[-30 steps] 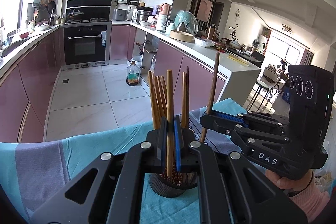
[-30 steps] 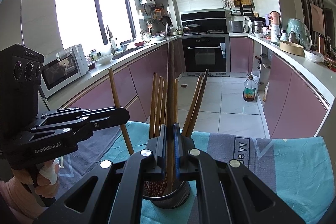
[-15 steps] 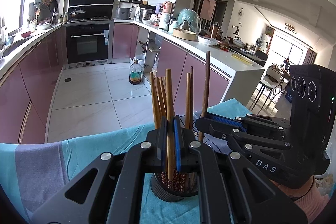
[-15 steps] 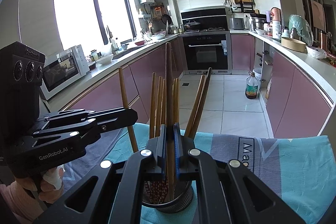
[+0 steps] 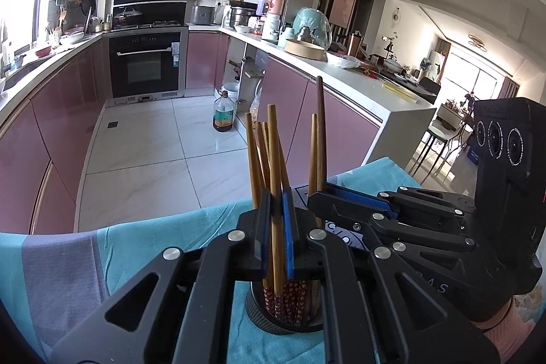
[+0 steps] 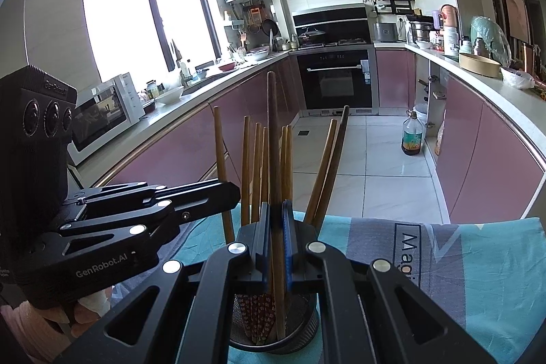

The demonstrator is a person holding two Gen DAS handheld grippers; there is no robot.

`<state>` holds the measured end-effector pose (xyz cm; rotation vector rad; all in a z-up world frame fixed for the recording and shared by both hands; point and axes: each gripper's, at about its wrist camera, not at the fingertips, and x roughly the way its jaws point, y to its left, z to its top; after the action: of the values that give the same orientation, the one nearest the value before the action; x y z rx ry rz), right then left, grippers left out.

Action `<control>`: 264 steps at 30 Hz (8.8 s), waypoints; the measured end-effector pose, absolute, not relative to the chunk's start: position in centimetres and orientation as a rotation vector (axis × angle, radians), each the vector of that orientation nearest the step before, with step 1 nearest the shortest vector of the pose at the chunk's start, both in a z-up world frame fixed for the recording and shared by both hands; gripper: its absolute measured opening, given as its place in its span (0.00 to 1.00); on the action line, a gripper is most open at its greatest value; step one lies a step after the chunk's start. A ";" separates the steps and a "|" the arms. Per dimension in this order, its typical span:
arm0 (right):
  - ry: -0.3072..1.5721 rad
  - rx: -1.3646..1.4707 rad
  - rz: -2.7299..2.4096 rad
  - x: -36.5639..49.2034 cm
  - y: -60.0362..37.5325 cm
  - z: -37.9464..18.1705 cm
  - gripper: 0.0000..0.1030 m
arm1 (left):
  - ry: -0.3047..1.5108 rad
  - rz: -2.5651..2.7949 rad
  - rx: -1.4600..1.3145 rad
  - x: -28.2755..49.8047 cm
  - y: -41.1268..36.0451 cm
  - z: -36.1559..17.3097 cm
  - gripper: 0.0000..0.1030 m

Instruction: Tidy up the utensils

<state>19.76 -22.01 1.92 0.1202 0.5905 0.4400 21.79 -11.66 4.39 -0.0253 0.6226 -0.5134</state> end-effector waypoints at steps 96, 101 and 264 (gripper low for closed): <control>0.297 0.030 0.178 2.8 -19.6 -2.1 0.94 | 0.261 -0.079 -0.059 1.6 -1.9 0.8 0.94; 0.285 0.038 0.169 2.2 -19.4 -2.0 0.94 | 0.244 -0.076 -0.056 0.6 -1.9 0.8 0.94; 0.215 0.020 0.083 0.5 -19.0 -1.3 0.94 | 0.258 -0.090 -0.055 -0.2 -2.9 -1.0 0.94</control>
<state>0.47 -19.00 -1.34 0.0202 0.2146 0.0834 -0.23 -2.88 -0.98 -0.0555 0.2584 -0.0902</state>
